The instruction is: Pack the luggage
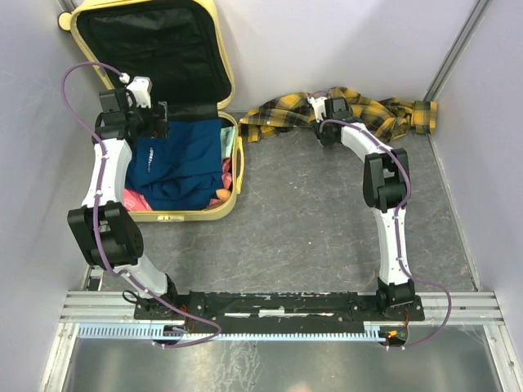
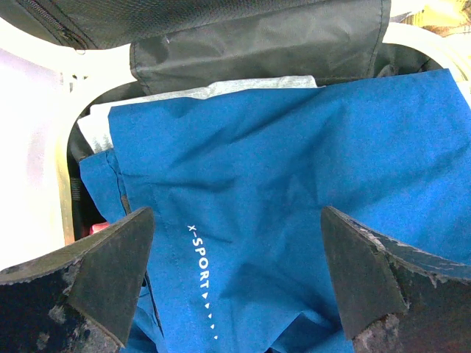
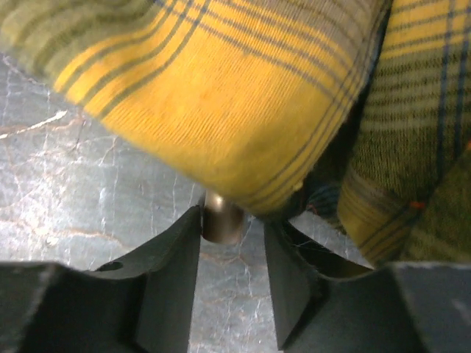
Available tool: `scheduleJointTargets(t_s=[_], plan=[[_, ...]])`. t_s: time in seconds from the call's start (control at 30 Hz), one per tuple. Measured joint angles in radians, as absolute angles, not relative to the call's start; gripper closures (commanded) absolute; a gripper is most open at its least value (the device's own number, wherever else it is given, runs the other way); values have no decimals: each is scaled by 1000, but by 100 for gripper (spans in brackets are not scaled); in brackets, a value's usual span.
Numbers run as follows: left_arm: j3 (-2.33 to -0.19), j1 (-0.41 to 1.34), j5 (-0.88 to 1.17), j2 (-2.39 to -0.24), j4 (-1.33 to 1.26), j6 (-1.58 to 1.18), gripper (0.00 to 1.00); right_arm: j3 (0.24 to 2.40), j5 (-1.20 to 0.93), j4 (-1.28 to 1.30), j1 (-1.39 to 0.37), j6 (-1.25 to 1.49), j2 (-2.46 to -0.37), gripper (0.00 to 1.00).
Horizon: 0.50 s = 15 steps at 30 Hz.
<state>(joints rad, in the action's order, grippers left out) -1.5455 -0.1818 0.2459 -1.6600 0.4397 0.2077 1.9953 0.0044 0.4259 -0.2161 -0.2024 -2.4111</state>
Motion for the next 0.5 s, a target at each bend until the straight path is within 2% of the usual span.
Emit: scheduleJointTargets(t_s=[0.1, 0.33, 0.5], plan=[[-1546, -182, 246, -1660, 440, 208, 1, 2027, 9, 417, -216, -210, -2439, 72], [-1546, -182, 246, -1660, 440, 208, 1, 2010, 0, 413, -216, -201, -2428, 96], [-1546, -182, 246, -1660, 440, 208, 1, 1824, -115, 426, -214, -181, -2289, 98]])
